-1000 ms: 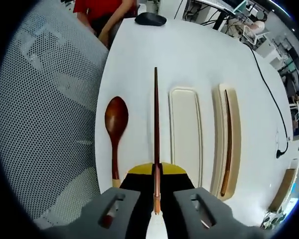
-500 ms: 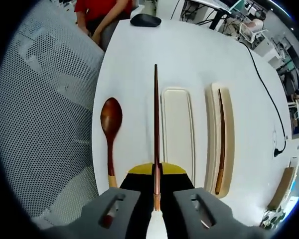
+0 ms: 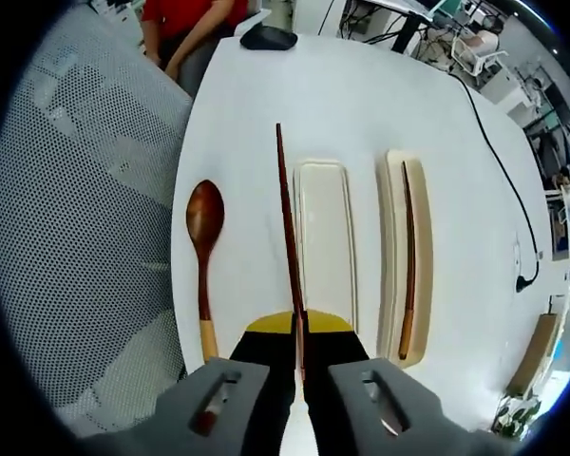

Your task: Arrange the utensils inside the cutlery case until each visible utensil rests in its matching compartment.

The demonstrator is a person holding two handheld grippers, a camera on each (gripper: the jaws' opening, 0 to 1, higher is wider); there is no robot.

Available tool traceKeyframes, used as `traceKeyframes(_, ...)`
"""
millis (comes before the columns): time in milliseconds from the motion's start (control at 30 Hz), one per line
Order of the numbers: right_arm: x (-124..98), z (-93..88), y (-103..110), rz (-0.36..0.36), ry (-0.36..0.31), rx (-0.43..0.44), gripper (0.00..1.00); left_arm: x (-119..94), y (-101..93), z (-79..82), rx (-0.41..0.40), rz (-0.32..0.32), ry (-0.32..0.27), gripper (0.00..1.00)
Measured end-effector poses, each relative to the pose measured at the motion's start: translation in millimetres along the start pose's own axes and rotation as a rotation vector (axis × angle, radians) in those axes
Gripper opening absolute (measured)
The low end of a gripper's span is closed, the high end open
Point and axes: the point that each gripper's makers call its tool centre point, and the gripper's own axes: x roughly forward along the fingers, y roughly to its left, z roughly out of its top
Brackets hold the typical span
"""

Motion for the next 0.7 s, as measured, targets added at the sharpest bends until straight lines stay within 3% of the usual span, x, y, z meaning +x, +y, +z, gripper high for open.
traceKeyframes(233, 3.6, -4.3, -2.6, 0.008, 0.026, -0.01, 0.0, -0.3, -0.1, 0.7, -0.001, 0.001, -0.003, 0.5)
traceKeyframes(700, -17.0, -0.5, -49.2, -0.063, 0.018, 0.007, 0.0, 0.2, -0.1, -0.2, -0.007, -0.001, -0.002, 0.5)
